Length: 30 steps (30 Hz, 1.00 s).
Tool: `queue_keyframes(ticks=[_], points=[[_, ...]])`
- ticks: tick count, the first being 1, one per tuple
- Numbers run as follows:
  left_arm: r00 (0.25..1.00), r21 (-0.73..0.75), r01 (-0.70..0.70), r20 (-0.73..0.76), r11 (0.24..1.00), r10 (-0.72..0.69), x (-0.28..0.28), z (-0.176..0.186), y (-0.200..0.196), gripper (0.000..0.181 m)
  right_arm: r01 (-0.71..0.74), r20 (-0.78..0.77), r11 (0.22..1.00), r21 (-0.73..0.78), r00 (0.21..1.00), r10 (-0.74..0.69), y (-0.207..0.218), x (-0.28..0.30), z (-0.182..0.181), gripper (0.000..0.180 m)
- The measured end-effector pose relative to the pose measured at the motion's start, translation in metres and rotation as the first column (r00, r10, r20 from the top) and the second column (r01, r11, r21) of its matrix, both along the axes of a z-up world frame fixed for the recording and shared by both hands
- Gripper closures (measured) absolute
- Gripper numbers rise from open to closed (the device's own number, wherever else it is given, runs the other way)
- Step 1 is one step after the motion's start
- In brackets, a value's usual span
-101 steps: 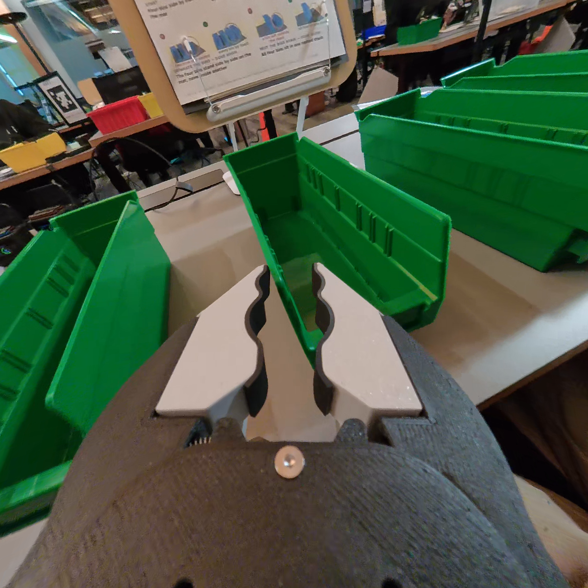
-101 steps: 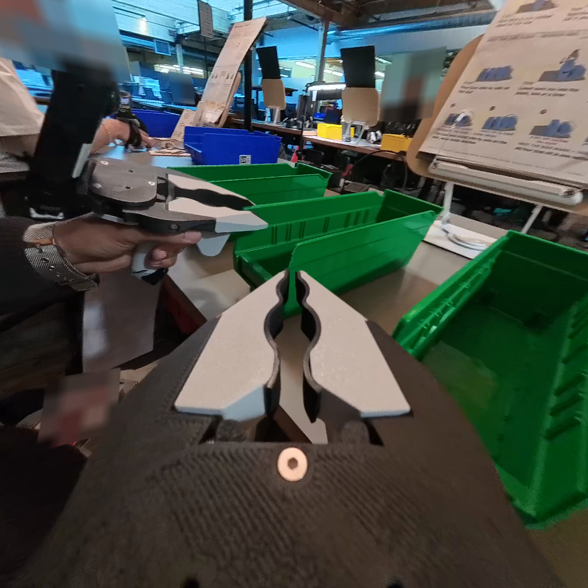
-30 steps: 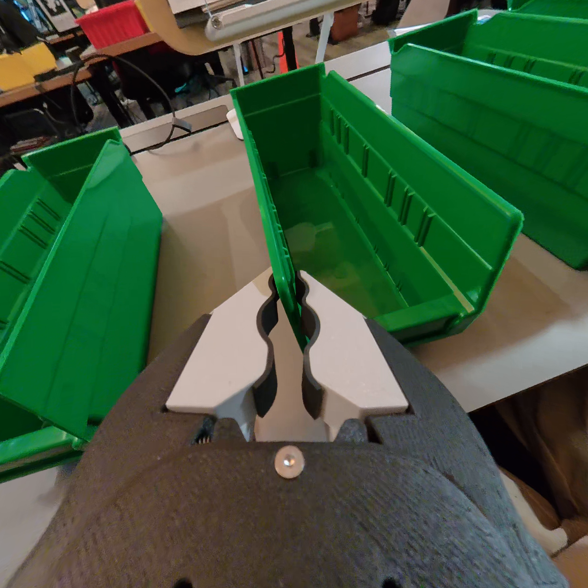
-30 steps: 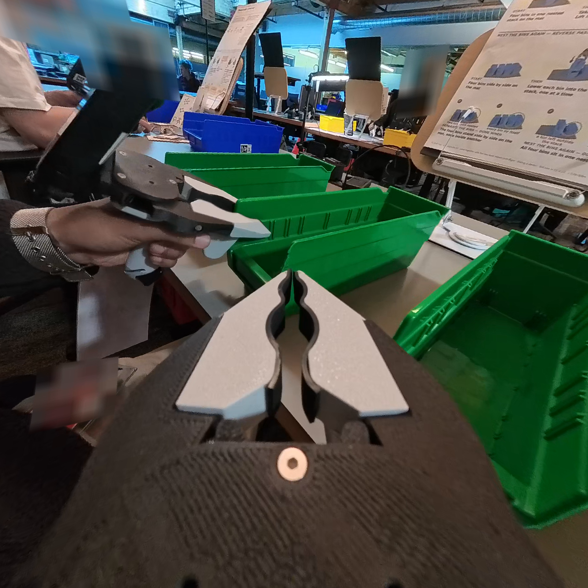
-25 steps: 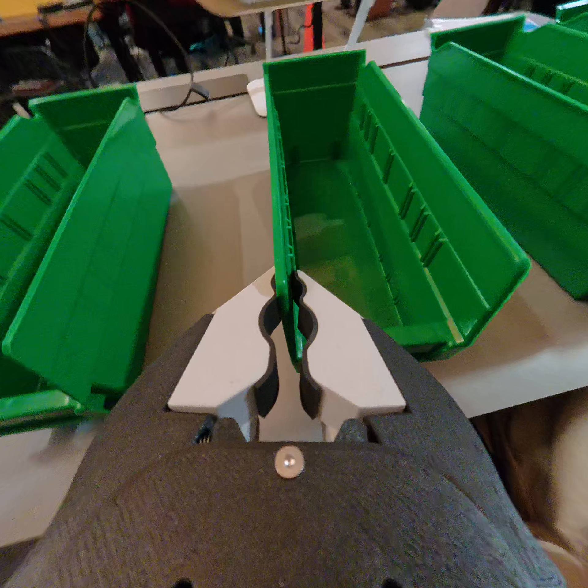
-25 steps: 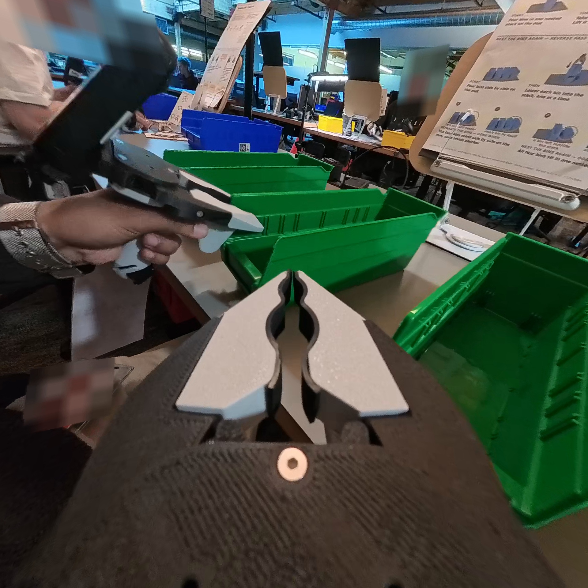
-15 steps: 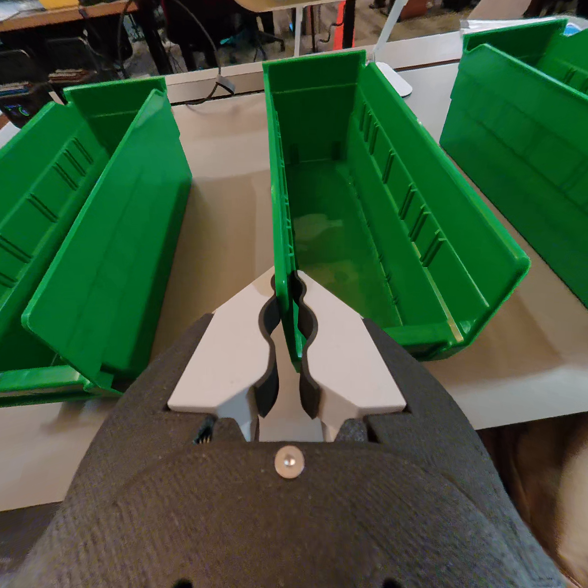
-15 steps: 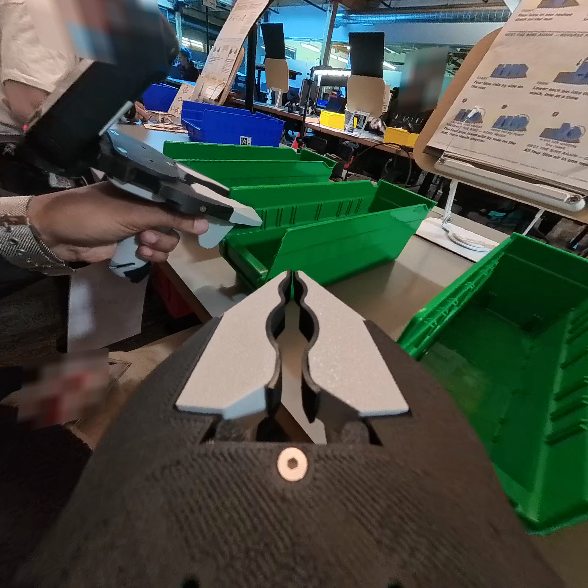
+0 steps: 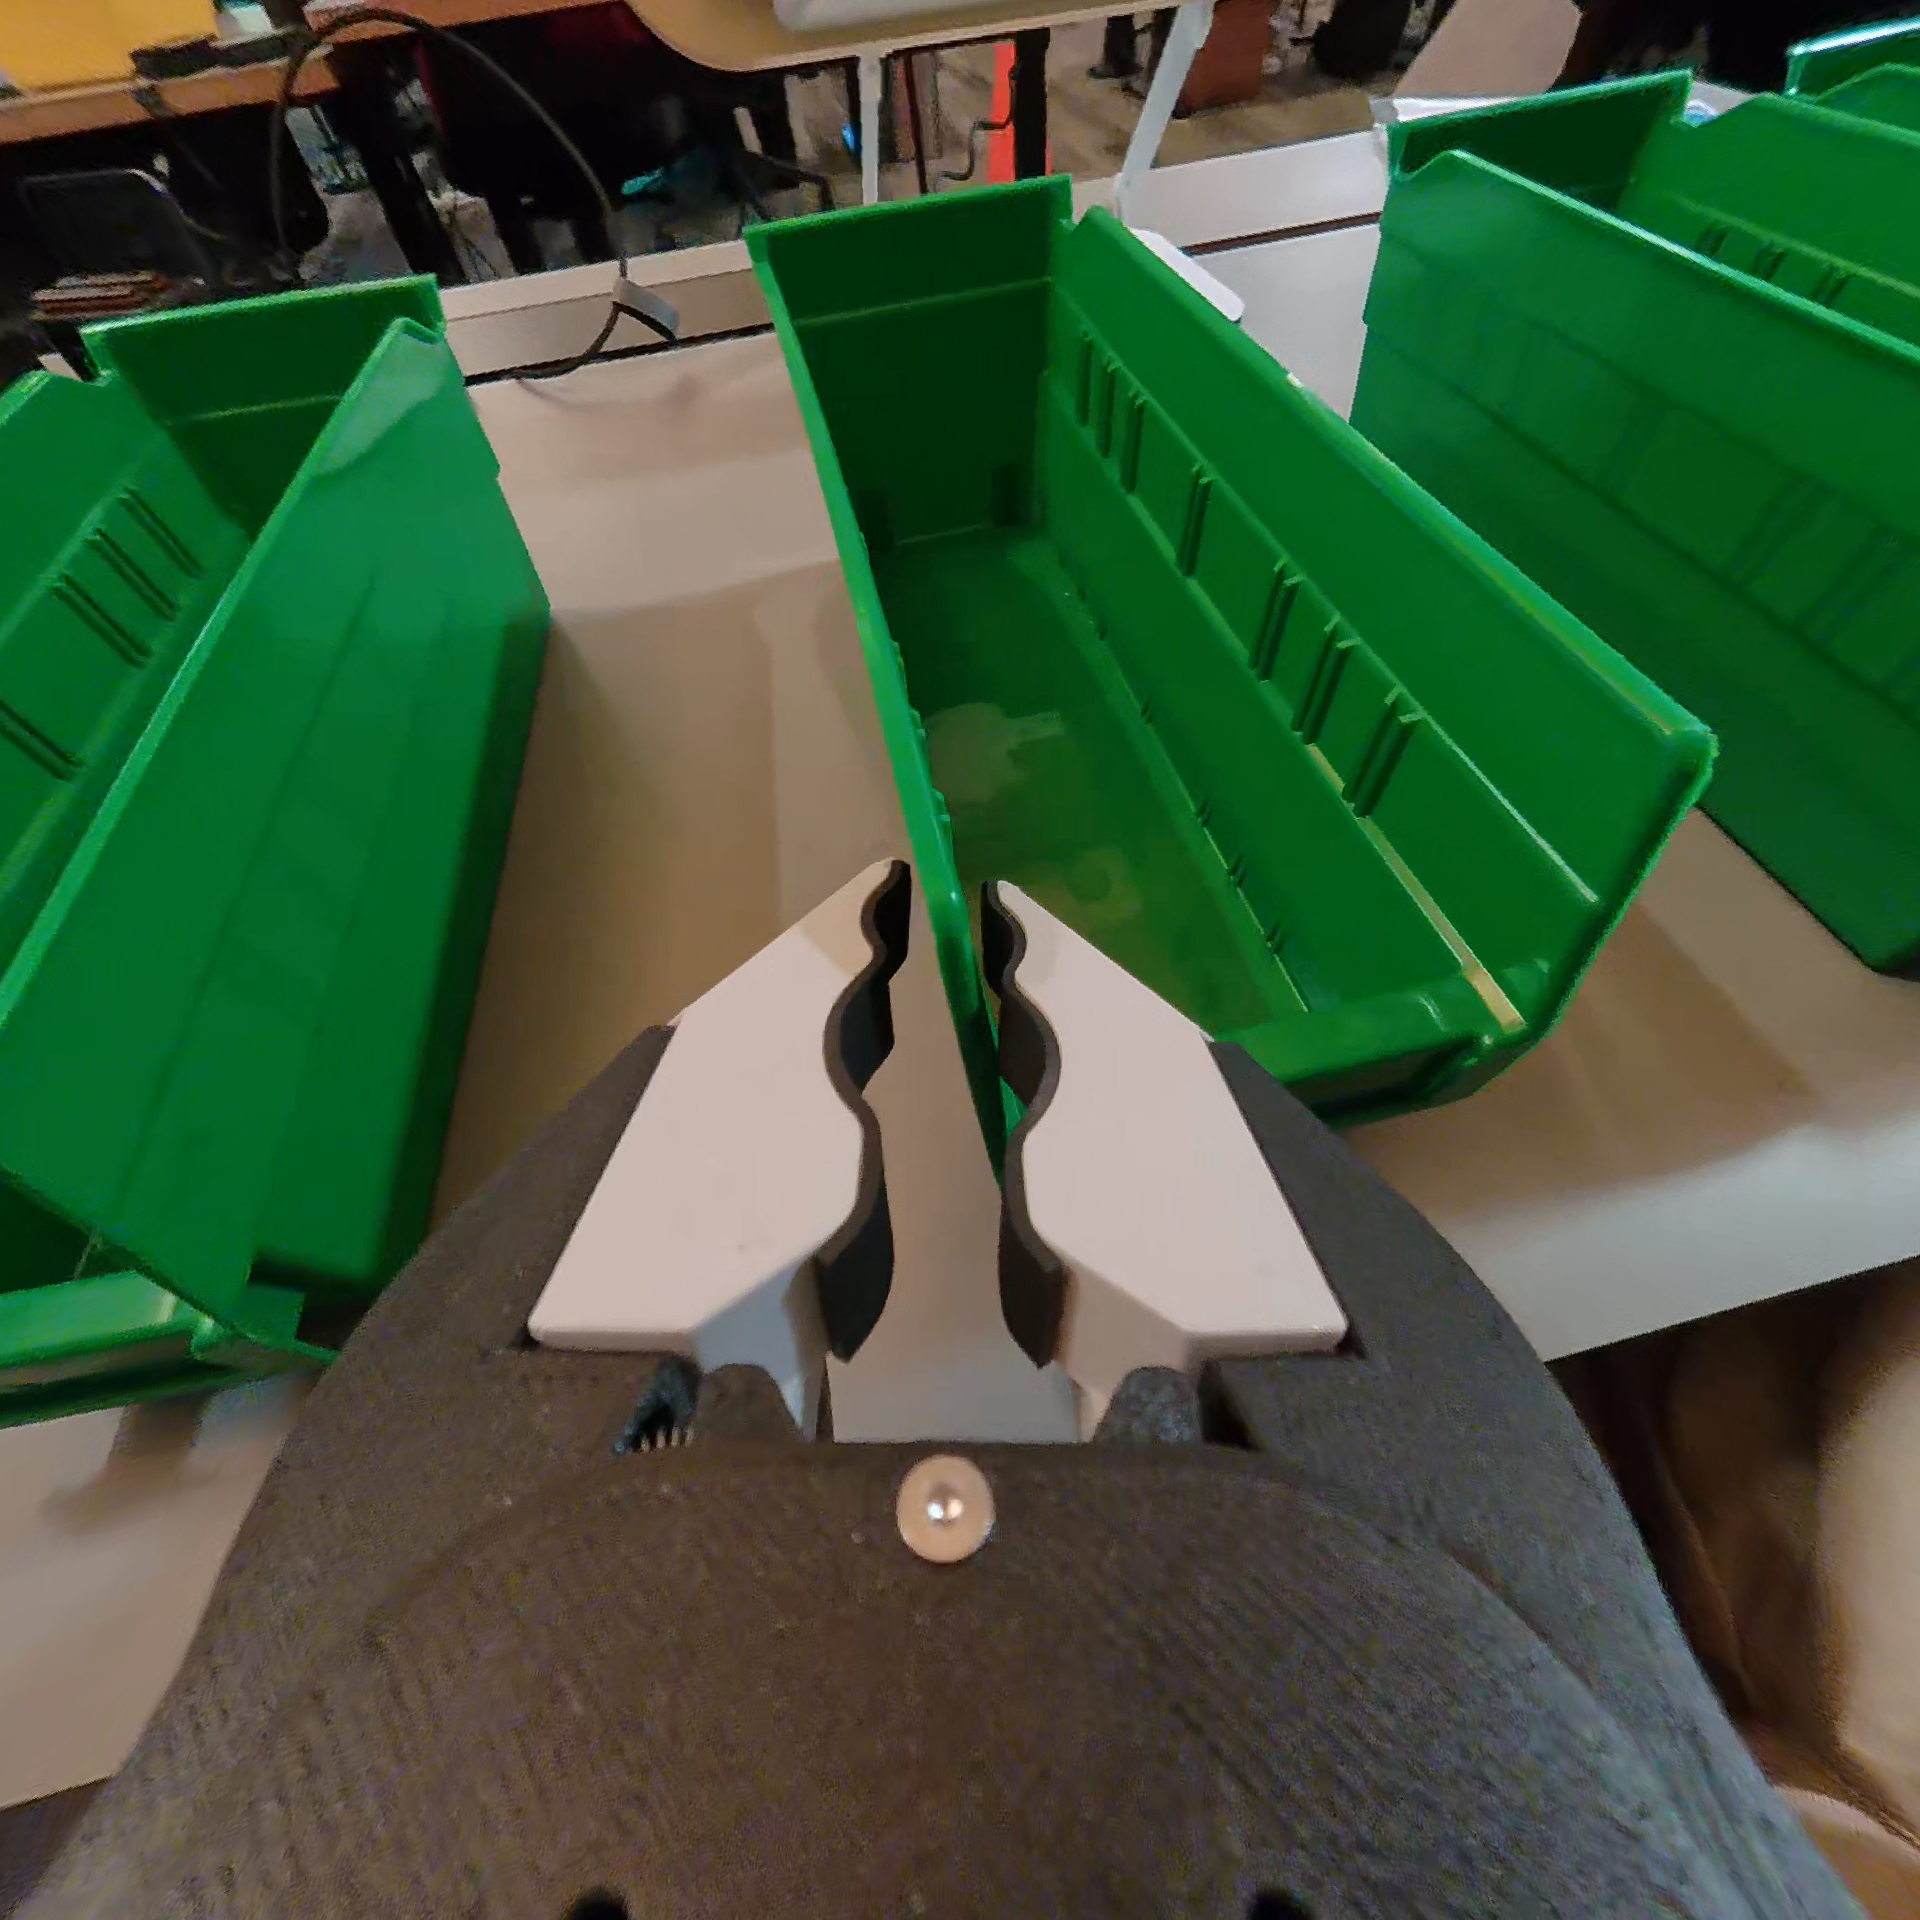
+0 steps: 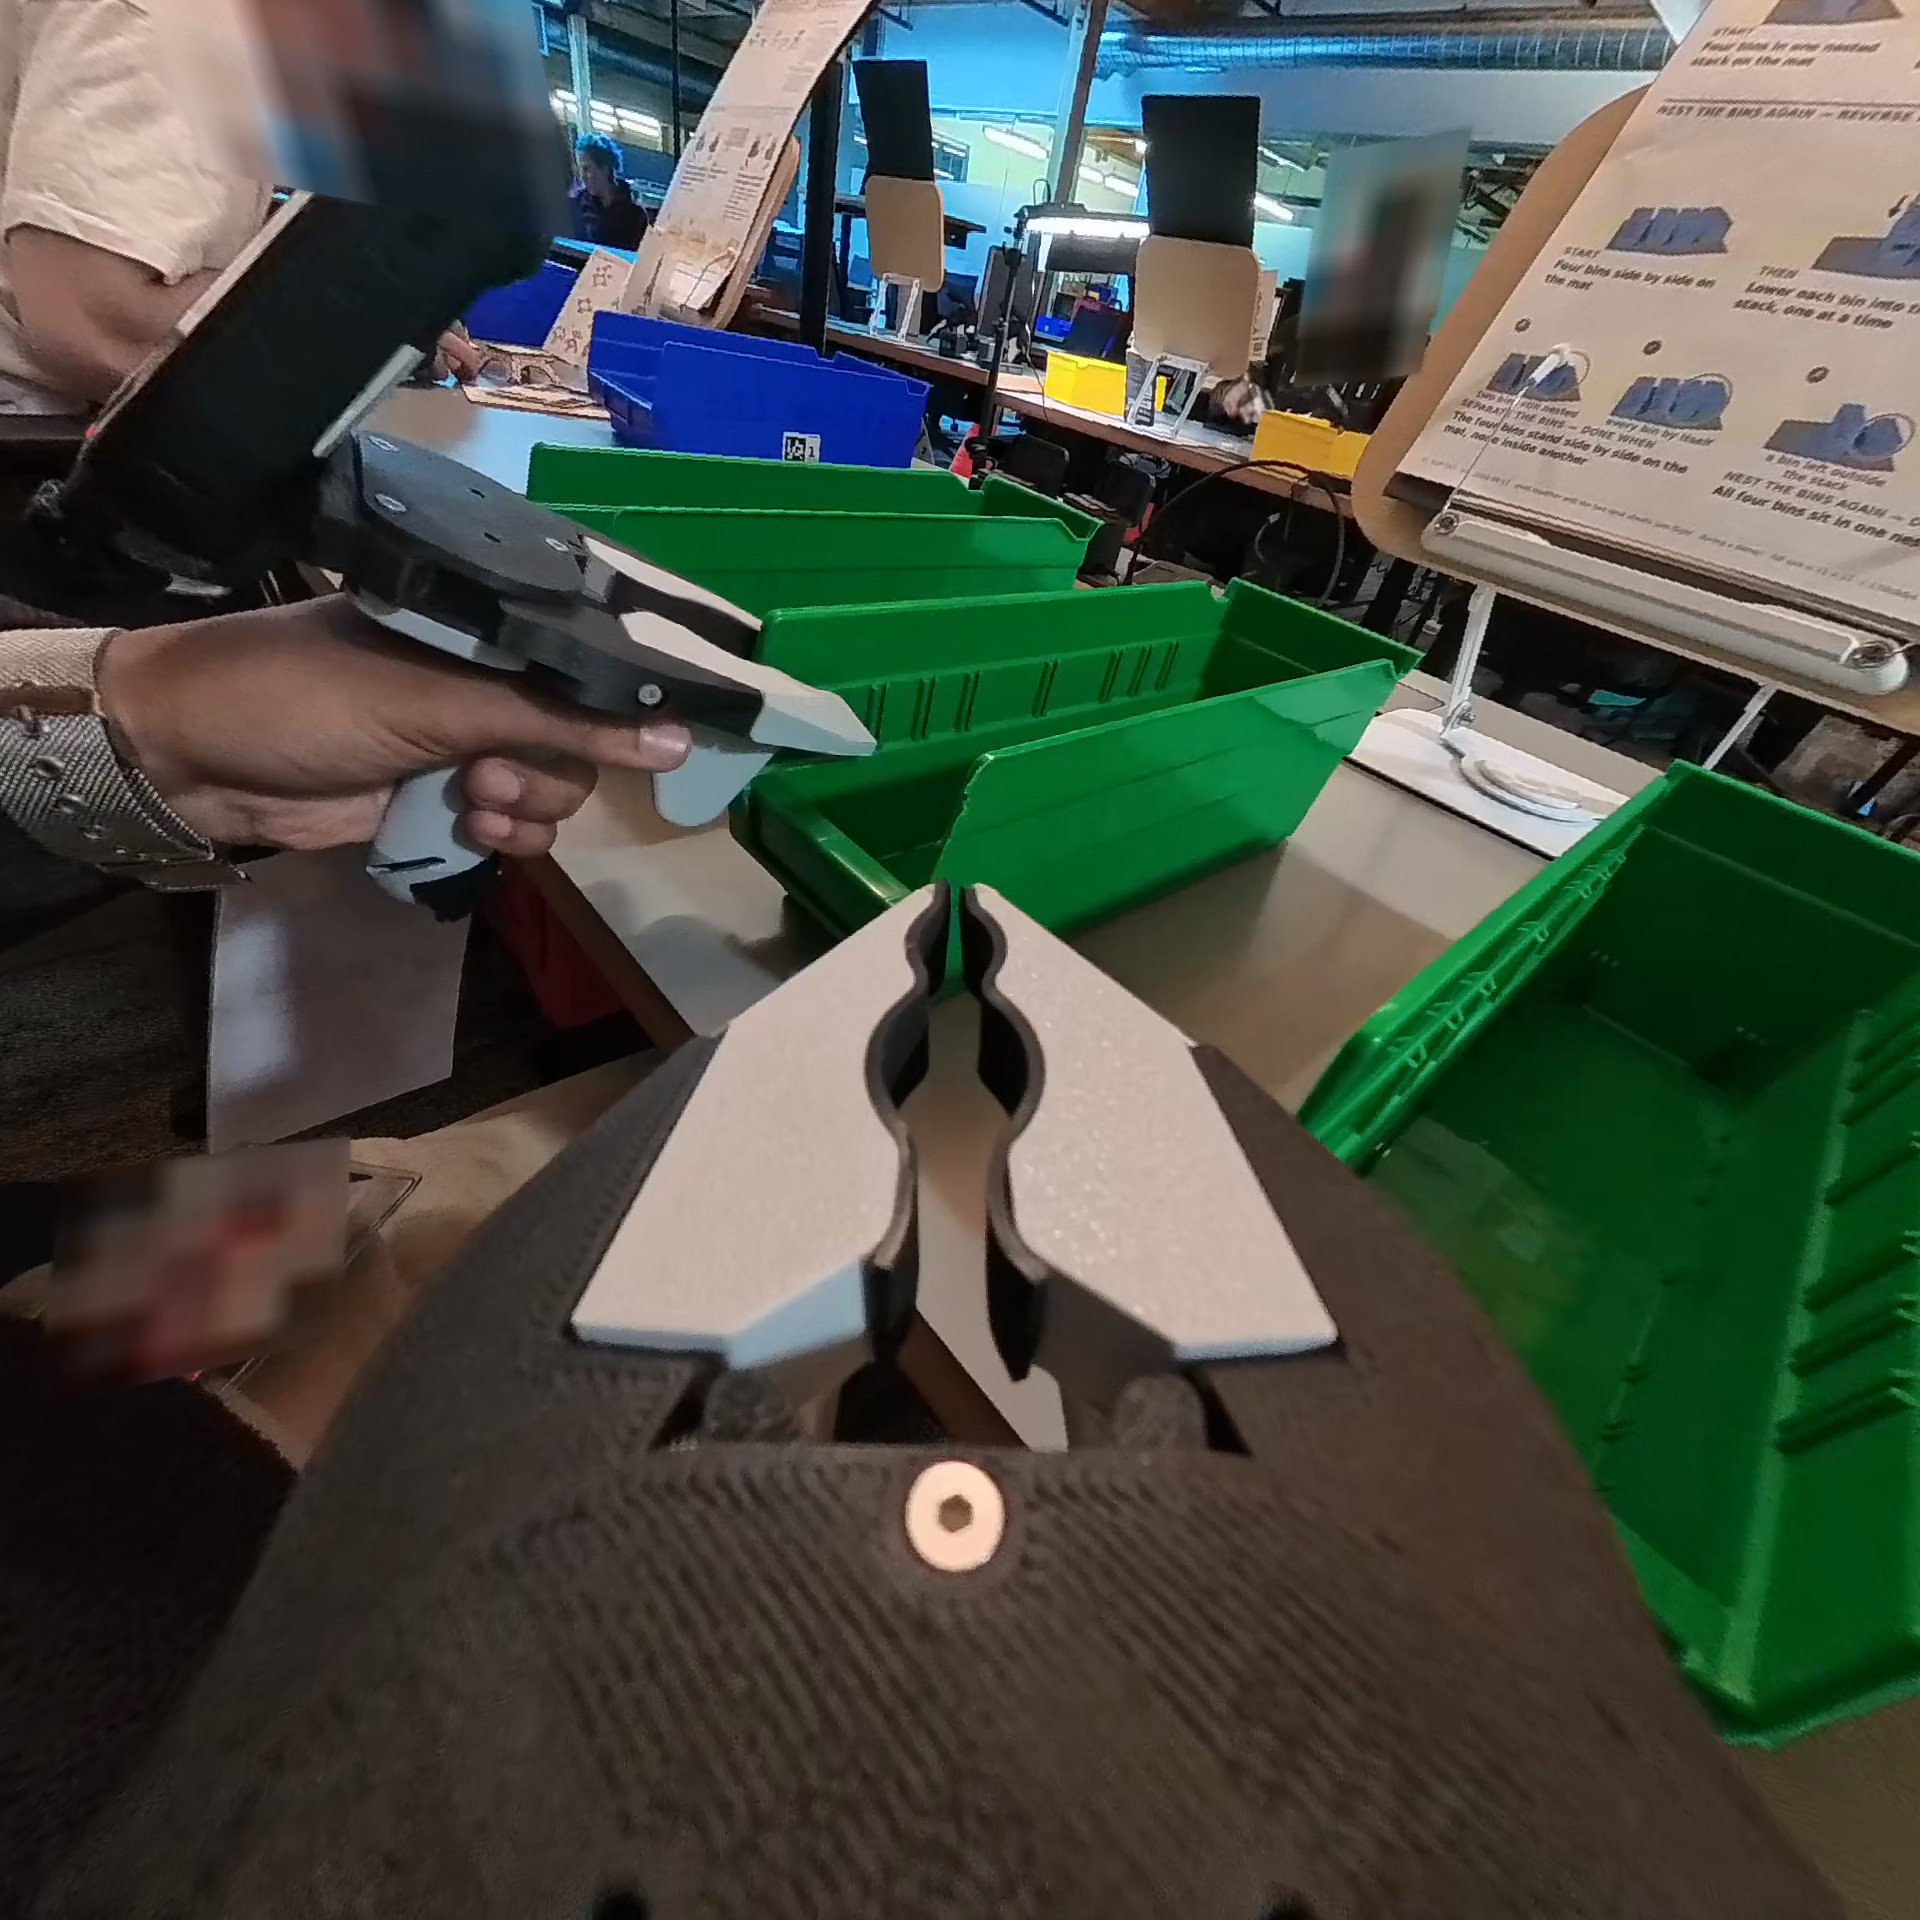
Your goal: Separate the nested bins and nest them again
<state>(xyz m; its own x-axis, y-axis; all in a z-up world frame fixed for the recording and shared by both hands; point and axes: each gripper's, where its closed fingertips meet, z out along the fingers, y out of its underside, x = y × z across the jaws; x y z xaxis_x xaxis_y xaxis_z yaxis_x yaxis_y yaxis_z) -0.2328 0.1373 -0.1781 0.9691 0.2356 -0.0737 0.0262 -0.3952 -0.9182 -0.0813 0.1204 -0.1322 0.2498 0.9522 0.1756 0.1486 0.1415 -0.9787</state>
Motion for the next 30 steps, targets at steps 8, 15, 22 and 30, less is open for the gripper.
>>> queue_keyframes(ticks=[8,15,22,30], points=[[0.999,-0.009,0.022,0.028,1.000,-0.022,0.001,-0.003,-0.001,0.165,0.019,-0.015,1.000,-0.011,1.000,-0.019,0.005,0.002,0.003,0.175],[0.999,-0.025,0.036,0.023,0.999,-0.036,0.003,-0.006,-0.002,0.164,0.014,-0.025,0.998,-0.054,1.000,-0.016,0.005,0.004,0.008,0.158],[0.998,-0.048,0.043,0.046,0.998,-0.041,0.012,-0.001,-0.018,0.158,0.285,-0.052,0.955,-0.085,0.956,-0.290,0.088,0.076,0.101,0.074],[0.991,-0.010,0.130,0.008,0.991,-0.130,0.033,0.017,-0.045,0.156,0.618,0.483,0.704,-0.349,0.763,-0.429,0.251,0.178,0.017,0.029]])
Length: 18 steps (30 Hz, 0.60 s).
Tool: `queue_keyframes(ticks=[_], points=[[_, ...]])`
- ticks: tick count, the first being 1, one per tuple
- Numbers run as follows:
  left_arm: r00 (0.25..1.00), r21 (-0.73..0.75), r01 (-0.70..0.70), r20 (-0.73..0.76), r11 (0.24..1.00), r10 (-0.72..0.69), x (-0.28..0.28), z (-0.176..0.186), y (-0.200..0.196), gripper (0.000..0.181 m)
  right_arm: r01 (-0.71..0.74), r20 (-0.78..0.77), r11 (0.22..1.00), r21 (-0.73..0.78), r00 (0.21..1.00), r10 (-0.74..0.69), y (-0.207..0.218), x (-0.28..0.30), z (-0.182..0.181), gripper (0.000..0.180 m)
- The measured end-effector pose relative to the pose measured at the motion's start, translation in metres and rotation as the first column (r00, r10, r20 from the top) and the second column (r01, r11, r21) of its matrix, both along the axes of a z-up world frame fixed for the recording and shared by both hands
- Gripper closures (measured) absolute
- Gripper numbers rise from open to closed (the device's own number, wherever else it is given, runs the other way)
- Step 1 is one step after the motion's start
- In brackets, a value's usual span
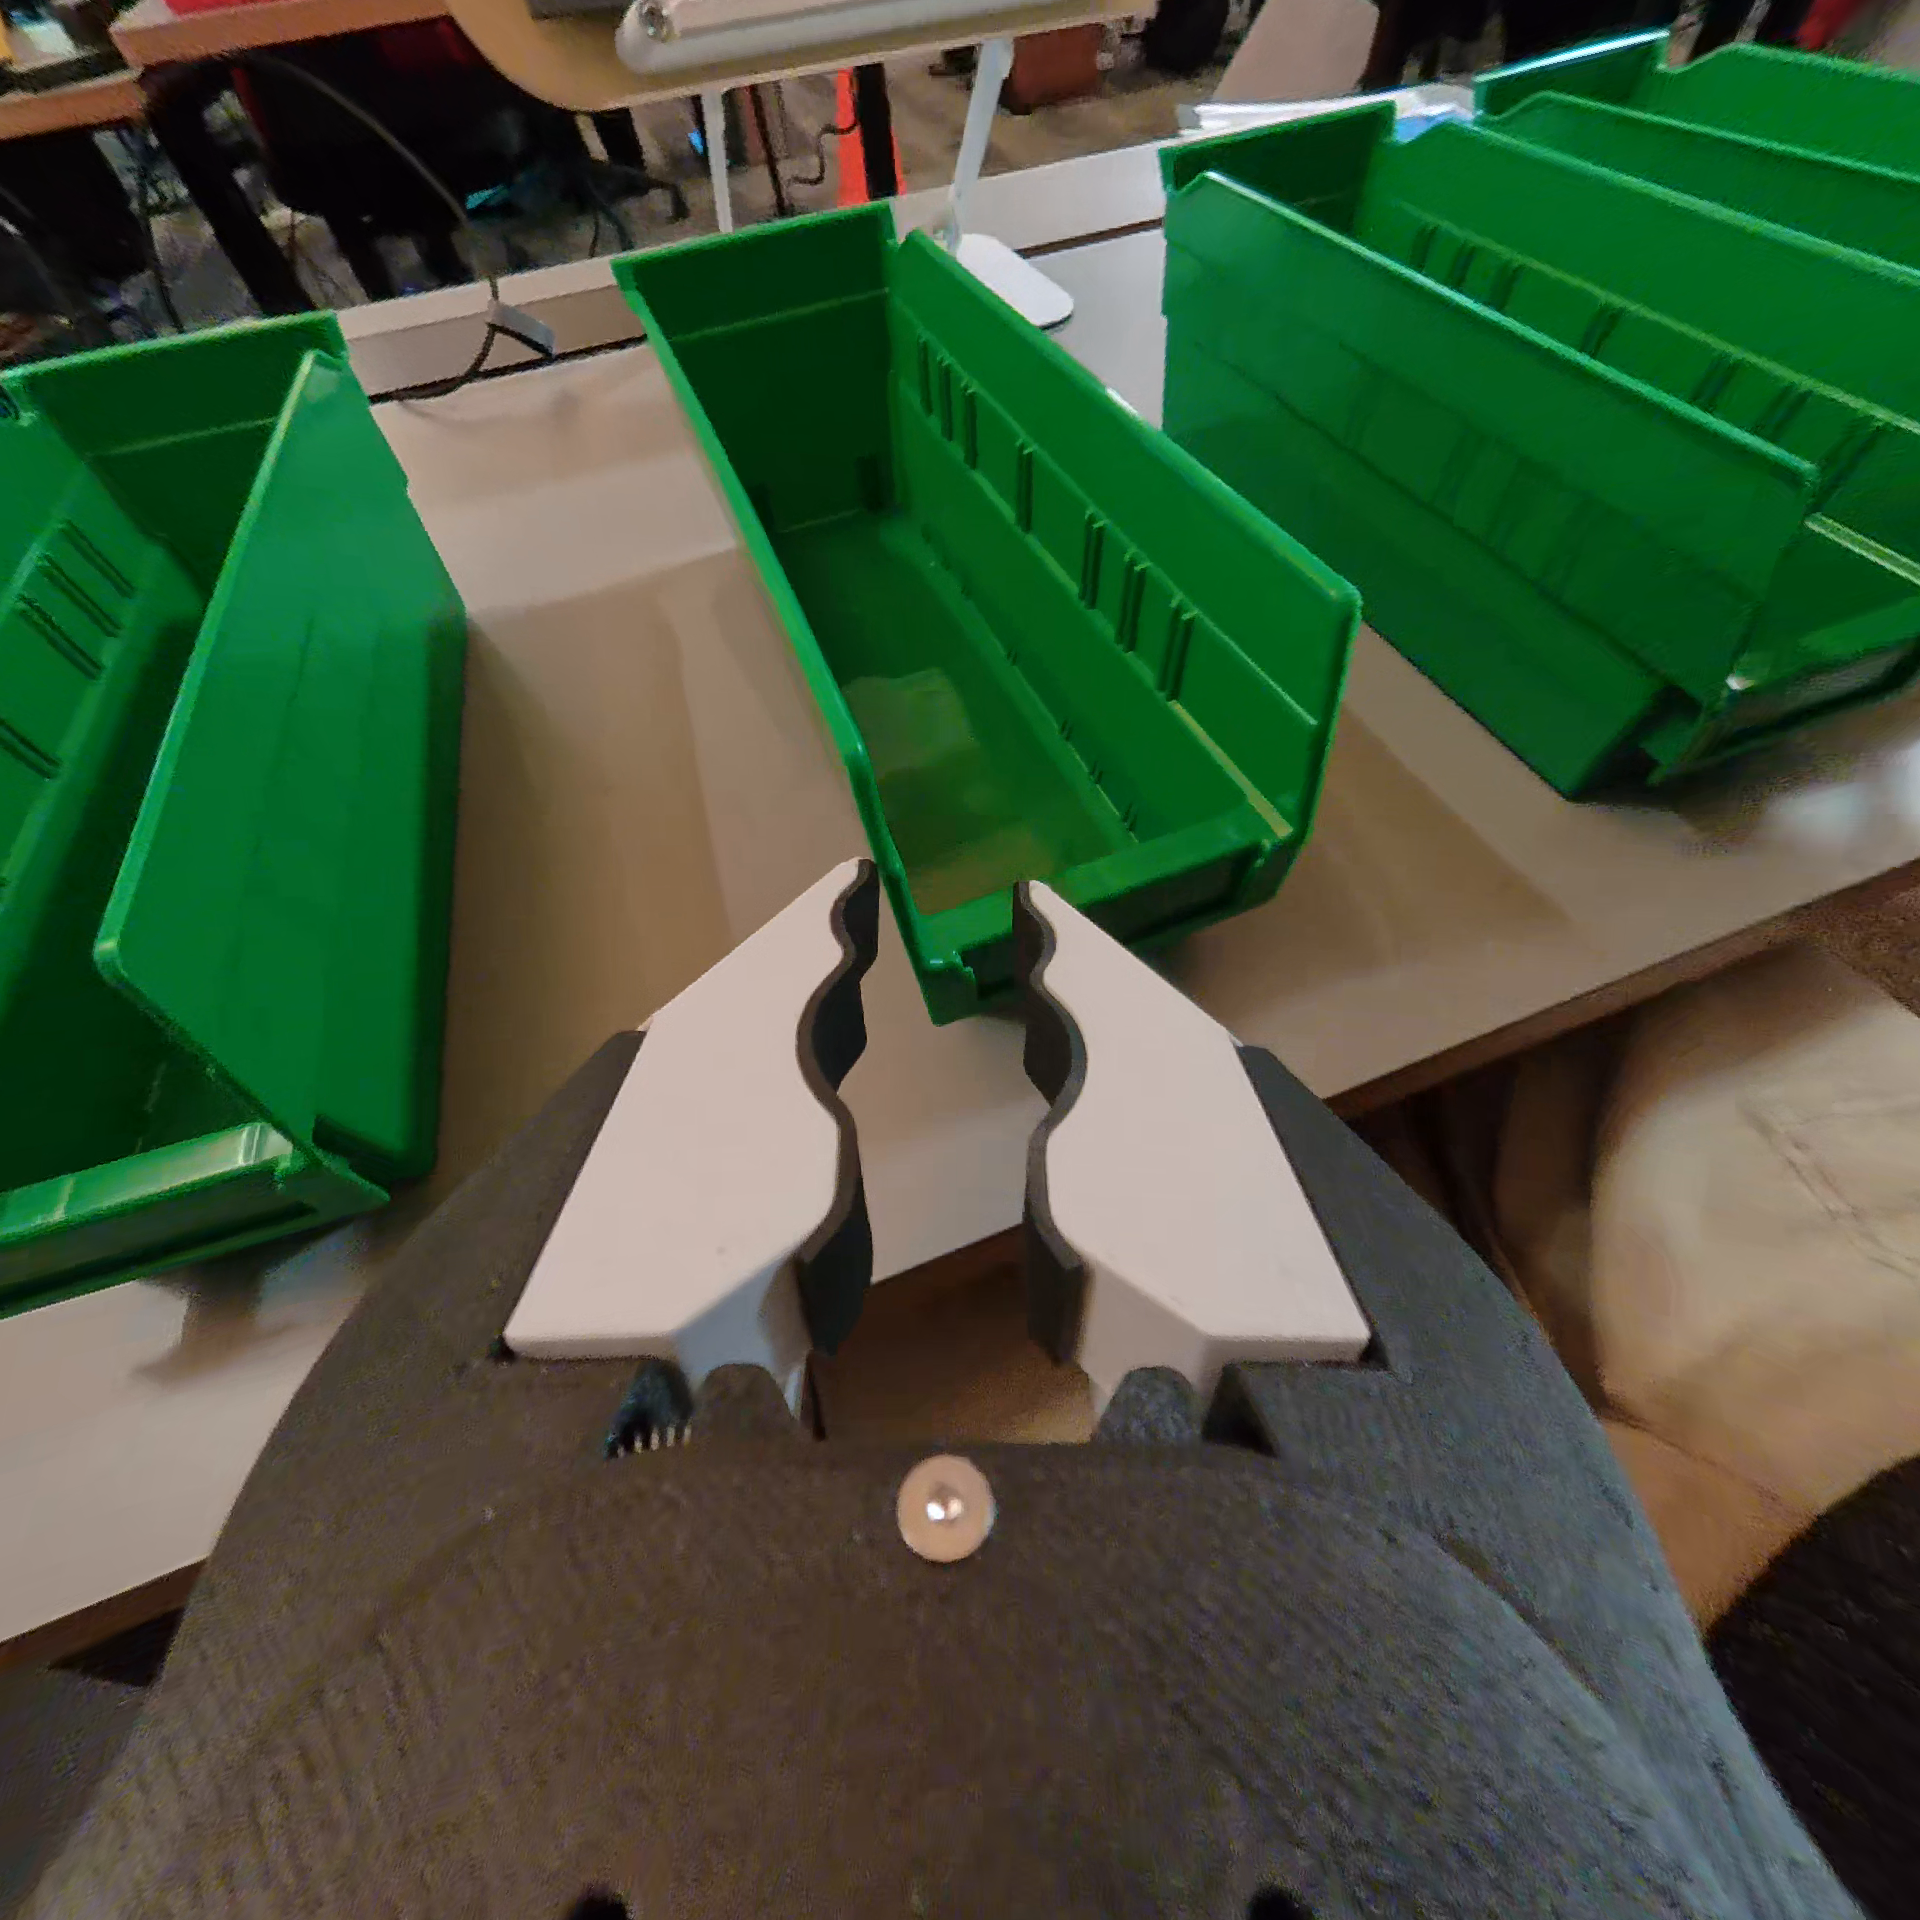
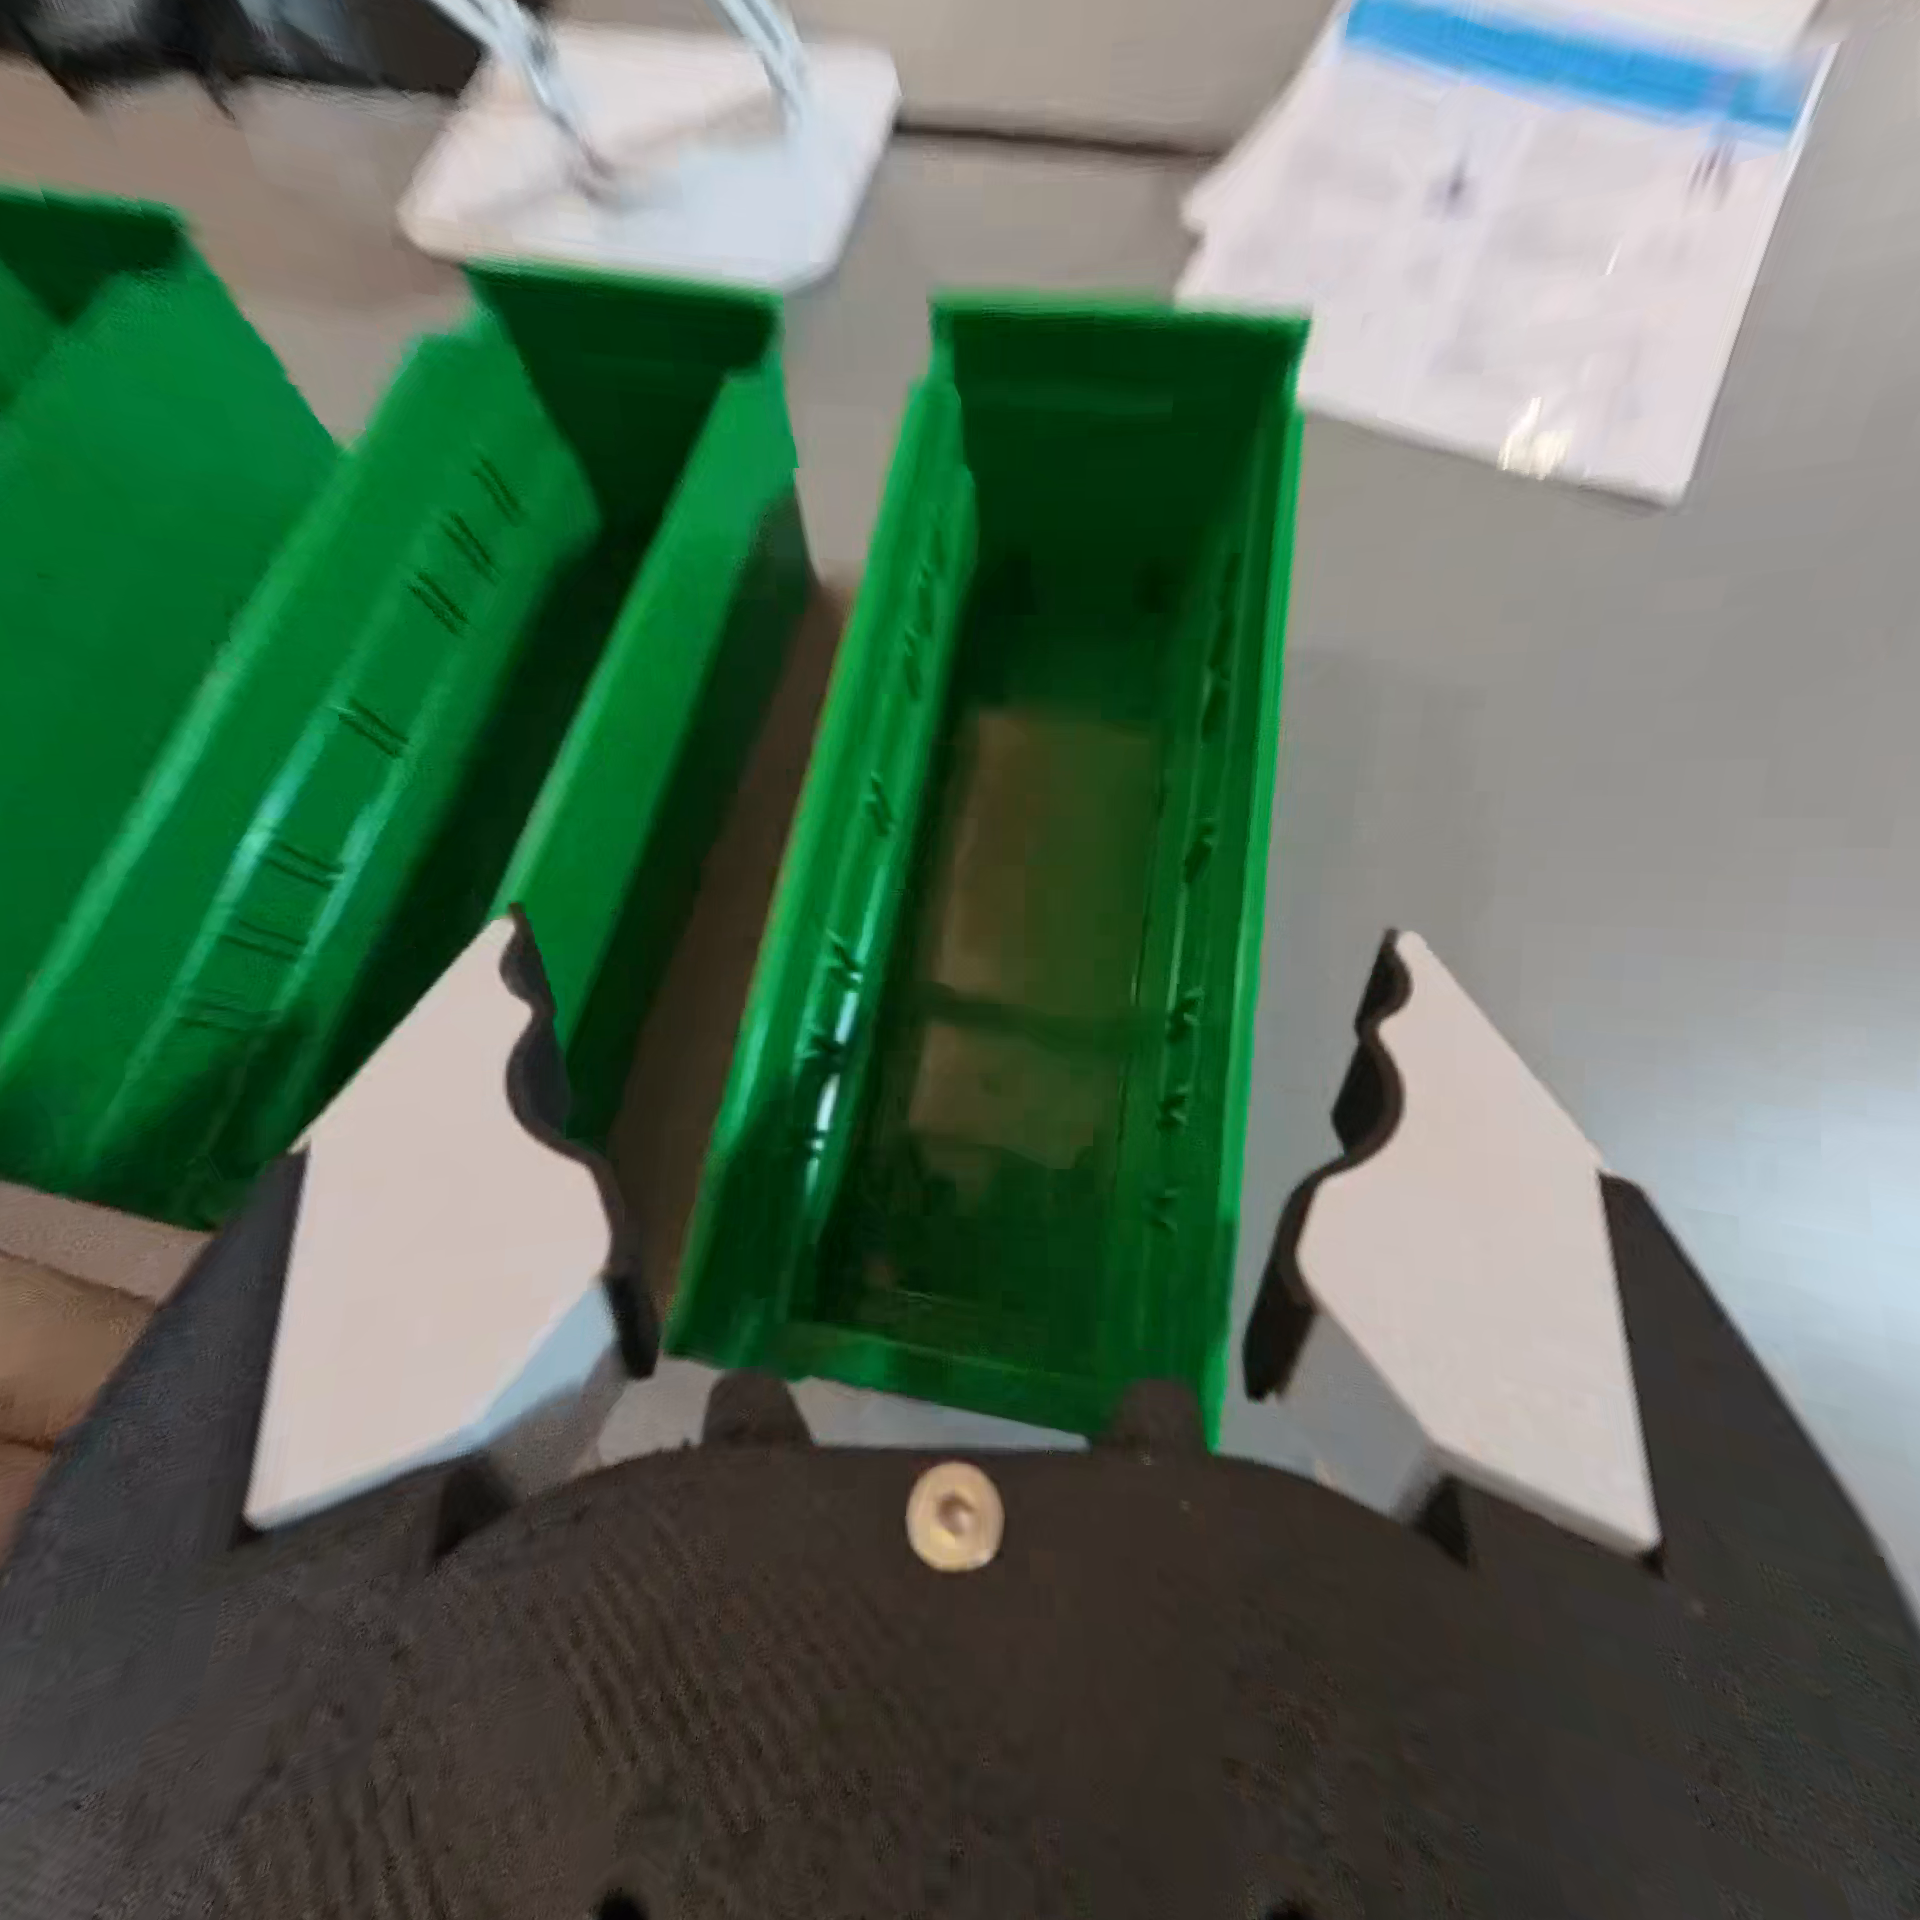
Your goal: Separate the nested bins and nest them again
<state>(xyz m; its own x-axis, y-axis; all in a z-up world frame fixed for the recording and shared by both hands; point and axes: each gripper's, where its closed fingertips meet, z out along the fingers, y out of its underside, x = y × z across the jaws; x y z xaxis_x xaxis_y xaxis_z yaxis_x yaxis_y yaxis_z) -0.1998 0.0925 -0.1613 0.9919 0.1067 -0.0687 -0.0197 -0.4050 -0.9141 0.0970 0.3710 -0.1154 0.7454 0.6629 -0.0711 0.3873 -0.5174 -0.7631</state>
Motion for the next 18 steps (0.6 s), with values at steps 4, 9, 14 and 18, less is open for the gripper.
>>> queue_keyframes(ticks=[4,9,14,18], points=[[0.995,0.010,-0.010,-0.103,1.000,0.011,-0.007,0.005,-0.008,0.156,0.023,0.219,0.998,-0.051,0.976,-0.011,0.020,0.013,-0.042,0.026],[0.990,0.002,0.006,-0.140,1.000,-0.005,-0.010,0.002,-0.009,0.157,-0.030,0.292,0.994,-0.106,0.954,0.060,0.014,-0.001,-0.050,0.052],[0.991,-0.001,0.036,-0.127,0.999,-0.036,-0.003,0.003,-0.009,0.157,-0.058,0.370,0.989,-0.138,0.923,0.106,0.014,-0.001,-0.051,0.056],[0.989,0.023,0.044,-0.144,0.999,-0.040,0.000,0.011,-0.011,0.157,-0.069,0.391,0.983,-0.168,0.911,0.131,0.014,0.001,-0.051,0.059]])
